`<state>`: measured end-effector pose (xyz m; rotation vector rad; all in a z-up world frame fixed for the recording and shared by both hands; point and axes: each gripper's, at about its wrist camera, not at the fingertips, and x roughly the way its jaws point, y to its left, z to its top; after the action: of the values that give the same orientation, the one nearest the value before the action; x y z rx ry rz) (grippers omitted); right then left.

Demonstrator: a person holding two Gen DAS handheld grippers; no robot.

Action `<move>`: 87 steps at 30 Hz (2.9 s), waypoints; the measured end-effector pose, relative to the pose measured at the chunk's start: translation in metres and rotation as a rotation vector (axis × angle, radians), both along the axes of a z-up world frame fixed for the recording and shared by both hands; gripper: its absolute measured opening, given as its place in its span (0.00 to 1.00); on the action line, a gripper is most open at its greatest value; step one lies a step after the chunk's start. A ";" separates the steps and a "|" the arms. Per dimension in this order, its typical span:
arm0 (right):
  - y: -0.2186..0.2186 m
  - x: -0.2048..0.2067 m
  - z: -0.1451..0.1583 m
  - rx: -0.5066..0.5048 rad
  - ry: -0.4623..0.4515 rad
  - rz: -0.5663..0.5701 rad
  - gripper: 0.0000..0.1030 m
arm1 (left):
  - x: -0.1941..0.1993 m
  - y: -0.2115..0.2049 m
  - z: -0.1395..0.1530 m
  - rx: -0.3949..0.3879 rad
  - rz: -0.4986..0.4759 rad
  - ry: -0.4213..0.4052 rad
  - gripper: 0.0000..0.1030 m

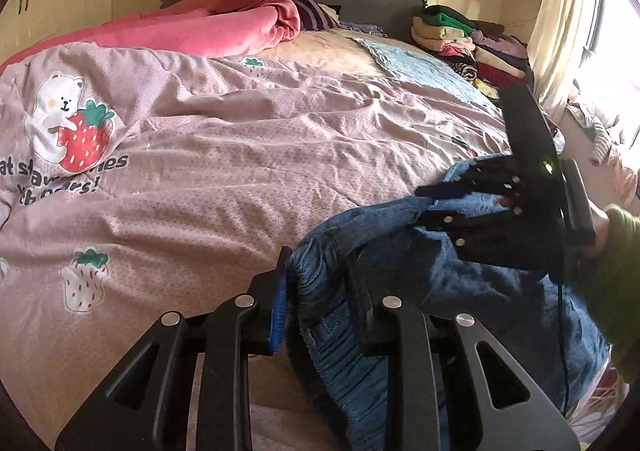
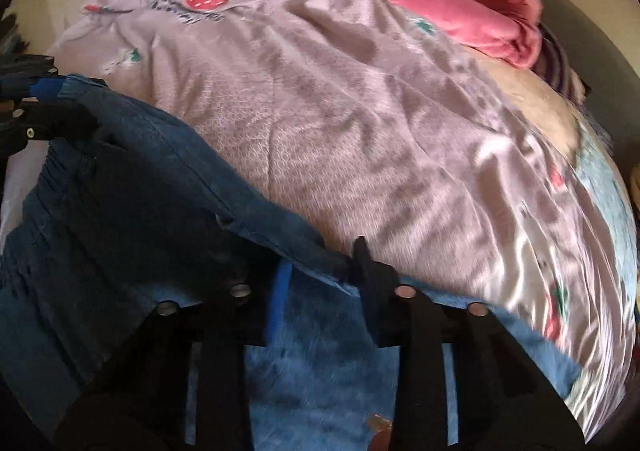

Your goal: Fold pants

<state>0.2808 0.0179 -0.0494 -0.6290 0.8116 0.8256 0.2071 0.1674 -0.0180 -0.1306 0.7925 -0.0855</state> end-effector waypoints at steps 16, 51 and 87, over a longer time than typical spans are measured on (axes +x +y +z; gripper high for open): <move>-0.092 -0.097 0.066 0.252 -0.014 -0.102 0.06 | -0.047 -0.032 0.031 0.032 -0.094 -0.071 0.24; -0.118 -0.265 -0.002 0.229 0.158 -0.018 0.07 | -0.169 -0.042 -0.016 0.026 -0.051 0.091 0.39; -0.108 -0.213 -0.018 0.208 0.258 -0.179 0.38 | -0.155 -0.083 -0.035 0.031 -0.145 0.071 0.38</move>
<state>0.0678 -0.0901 -0.0674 -0.2637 0.9857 0.8241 0.0522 0.0848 -0.0527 -0.0469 0.8732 -0.2061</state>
